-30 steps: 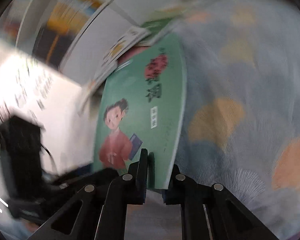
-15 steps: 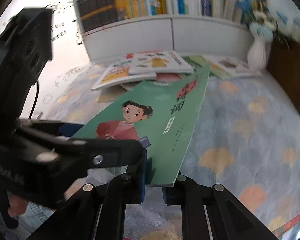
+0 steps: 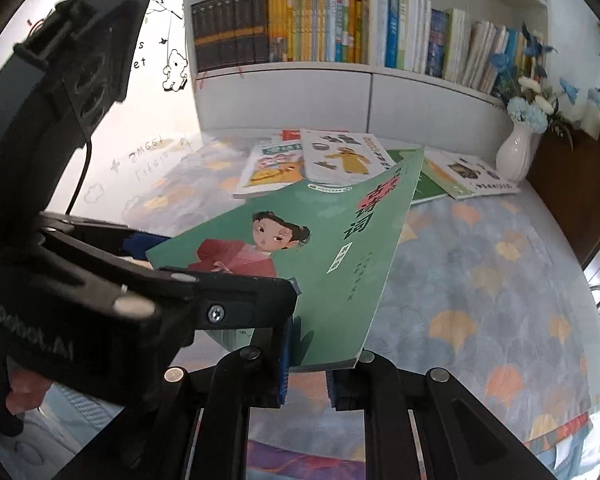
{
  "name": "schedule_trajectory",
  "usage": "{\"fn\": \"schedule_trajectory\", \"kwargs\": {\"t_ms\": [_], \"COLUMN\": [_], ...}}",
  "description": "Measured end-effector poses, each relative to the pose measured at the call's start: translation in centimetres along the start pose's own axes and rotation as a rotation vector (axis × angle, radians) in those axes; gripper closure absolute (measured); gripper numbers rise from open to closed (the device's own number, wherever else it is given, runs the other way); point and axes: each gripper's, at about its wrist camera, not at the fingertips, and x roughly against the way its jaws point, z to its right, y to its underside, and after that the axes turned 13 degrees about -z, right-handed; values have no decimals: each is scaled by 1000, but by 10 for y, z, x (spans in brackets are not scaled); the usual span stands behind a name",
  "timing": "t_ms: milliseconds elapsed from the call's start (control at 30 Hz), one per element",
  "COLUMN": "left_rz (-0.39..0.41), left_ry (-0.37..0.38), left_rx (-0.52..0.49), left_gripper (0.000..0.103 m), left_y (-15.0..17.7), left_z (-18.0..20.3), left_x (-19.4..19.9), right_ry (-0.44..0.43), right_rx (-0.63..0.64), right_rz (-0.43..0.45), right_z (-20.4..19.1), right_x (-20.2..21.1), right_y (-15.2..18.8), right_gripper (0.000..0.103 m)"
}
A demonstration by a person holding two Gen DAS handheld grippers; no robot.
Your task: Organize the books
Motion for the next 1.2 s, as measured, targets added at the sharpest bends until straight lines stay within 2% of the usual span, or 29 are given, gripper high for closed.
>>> {"fn": "schedule_trajectory", "kwargs": {"t_ms": [133, 233, 567, 767, 967, 1200], "left_rz": [11, 28, 41, -9, -55, -107], "left_ry": [-19, -54, -186, -213, -237, -186], "left_rx": [-5, 45, 259, 334, 314, 364], "left_gripper": [13, 13, 13, 13, 13, 13], "left_y": [24, 51, 156, 193, 206, 226], "left_z": [-35, -77, -223, -281, -301, -322], "left_x": [32, 63, 157, 169, 165, 158], "right_ry": [-30, -83, -275, -327, -325, -330], "right_rx": [-16, -4, 115, 180, 203, 190], "right_rz": [17, 12, -10, -88, -170, -223], "right_z": [-35, -76, -270, -361, -401, -411], "right_x": [6, 2, -30, -54, -77, -97], "right_y": [-5, -14, -44, -49, -47, -49], "right_gripper": [90, 90, 90, 90, 88, 87]}}
